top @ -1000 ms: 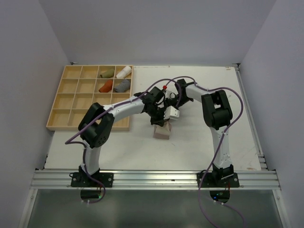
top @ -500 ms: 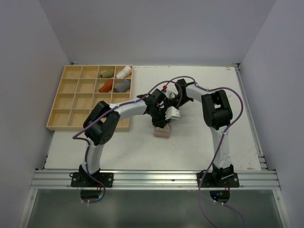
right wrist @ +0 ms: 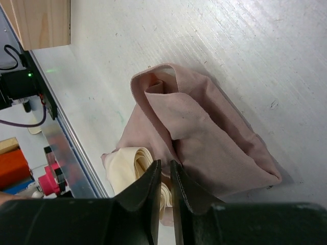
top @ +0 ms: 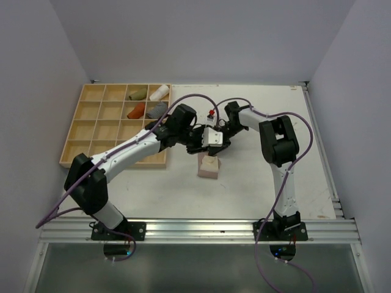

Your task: Roll the underwear

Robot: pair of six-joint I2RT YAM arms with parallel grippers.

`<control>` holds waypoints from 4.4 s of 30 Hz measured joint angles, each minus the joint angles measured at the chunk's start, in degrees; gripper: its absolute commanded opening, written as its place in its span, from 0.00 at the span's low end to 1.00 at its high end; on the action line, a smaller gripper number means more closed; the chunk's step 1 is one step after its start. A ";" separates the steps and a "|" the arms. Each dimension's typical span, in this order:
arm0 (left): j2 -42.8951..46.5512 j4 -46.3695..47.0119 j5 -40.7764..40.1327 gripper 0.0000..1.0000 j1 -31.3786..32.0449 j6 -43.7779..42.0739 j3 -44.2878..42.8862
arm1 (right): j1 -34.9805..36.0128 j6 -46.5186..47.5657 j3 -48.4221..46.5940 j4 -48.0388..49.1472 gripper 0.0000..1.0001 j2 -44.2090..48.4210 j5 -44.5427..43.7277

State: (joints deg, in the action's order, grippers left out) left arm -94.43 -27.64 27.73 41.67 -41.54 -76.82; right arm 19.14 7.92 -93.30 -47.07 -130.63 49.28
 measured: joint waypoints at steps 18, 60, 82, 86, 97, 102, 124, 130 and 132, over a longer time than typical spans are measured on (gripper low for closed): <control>8.50 12.26 -1.44 0.57 2.21 7.32 20.11 | -4.52 -35.30 36.61 40.94 0.49 27.82 11.23; -0.44 23.37 -6.95 0.46 6.38 -8.20 27.98 | 2.60 -55.41 37.48 60.15 0.38 10.19 13.09; -7.43 9.09 0.26 0.00 5.92 -4.57 18.08 | -8.96 -18.18 -1.42 16.74 0.99 13.90 -5.49; -11.72 1.64 6.49 0.00 3.37 -2.23 11.89 | -10.62 -3.82 -2.12 12.74 0.99 24.15 -11.32; -29.66 -19.76 26.99 0.00 -7.61 0.55 -7.82 | -8.66 27.87 13.29 7.37 0.93 52.35 -15.32; -34.84 -26.53 30.45 0.02 -8.66 0.31 -13.46 | -4.50 41.22 26.16 -0.37 0.77 53.51 -10.45; -39.30 -33.09 33.05 0.06 -9.40 -1.09 -18.43 | 15.37 55.06 48.65 31.45 0.61 43.50 -15.32; -39.30 -33.07 33.05 0.07 -9.40 -1.09 -18.43 | 15.47 58.84 48.59 34.56 0.40 40.96 -17.29; -39.30 -33.03 33.05 0.12 -9.40 -1.09 -18.43 | 15.65 61.48 48.48 33.81 0.36 40.37 -17.84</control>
State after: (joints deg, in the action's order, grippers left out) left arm -133.73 -60.66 60.77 32.27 -42.63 -95.24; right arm 34.79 69.41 -44.82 -13.26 -90.26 31.44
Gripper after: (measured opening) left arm 0.081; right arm 0.396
